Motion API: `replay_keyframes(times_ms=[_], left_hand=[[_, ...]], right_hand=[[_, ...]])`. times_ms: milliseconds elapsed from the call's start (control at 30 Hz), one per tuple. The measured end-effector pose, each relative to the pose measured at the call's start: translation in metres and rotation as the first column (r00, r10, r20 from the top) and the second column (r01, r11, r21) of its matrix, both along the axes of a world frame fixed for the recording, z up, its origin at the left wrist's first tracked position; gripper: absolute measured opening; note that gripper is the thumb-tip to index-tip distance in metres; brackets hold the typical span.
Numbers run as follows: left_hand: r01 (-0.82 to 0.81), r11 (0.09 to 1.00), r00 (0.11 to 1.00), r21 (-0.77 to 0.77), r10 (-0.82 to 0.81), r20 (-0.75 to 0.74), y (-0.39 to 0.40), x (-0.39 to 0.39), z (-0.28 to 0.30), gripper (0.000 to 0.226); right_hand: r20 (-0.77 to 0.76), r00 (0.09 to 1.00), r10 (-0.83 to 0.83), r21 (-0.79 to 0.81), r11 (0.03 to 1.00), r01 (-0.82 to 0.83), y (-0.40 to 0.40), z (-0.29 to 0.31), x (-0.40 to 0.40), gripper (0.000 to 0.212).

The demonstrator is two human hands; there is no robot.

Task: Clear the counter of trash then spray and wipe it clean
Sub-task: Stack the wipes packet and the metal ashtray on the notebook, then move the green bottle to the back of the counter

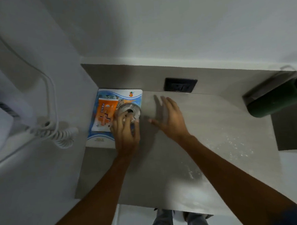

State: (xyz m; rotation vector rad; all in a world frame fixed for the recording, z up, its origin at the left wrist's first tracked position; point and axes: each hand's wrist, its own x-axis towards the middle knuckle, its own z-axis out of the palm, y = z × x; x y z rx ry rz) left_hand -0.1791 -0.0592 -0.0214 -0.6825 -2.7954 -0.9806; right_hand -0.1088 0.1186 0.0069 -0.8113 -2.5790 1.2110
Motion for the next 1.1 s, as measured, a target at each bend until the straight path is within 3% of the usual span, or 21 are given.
replay_keyframes(times_ms=[133,233,400,467,600,733,867,1100], left_hand=[[0.135,0.991,0.991,-0.016,-0.135,-0.007,0.028,0.046,-0.012,0.038],[0.239,0.971,0.971,0.007,-0.239,0.016,0.033,0.075,-0.024,0.046],[0.352,0.93,0.931,-0.111,-0.335,0.147,0.034,0.1,-0.037,0.066],[0.405,0.896,0.91,-0.183,-0.376,0.171,0.034,0.105,-0.04,0.073],[0.405,0.885,0.912,-0.229,-0.371,0.176,0.03,0.113,-0.045,0.08],[0.357,0.881,0.934,-0.309,-0.339,0.114,0.027,0.118,-0.053,0.083],[0.33,0.865,0.944,-0.379,-0.313,0.109,0.027,0.119,-0.058,0.084],[0.316,0.865,0.948,-0.39,-0.307,0.087,0.026,0.119,-0.064,0.081]], right_hand=[[-0.089,0.987,-0.135,-0.067,0.989,0.129,0.061,0.026,0.043,0.096],[-0.143,0.954,-0.265,-0.188,0.953,0.237,0.096,0.037,0.092,0.07],[-0.182,0.789,-0.586,-0.369,0.785,0.498,0.14,0.026,0.178,0.039],[-0.191,0.696,-0.692,-0.339,0.712,0.615,0.155,0.021,0.206,0.042],[-0.192,0.509,-0.839,-0.317,0.544,0.777,0.187,0.018,0.232,0.077],[-0.129,0.601,-0.789,-0.312,0.608,0.73,0.219,0.018,0.233,0.115],[-0.146,0.724,-0.674,-0.315,0.726,0.612,0.244,0.016,0.226,0.11],[-0.097,0.765,-0.636,-0.34,0.744,0.575,0.262,0.008,0.216,0.096]])
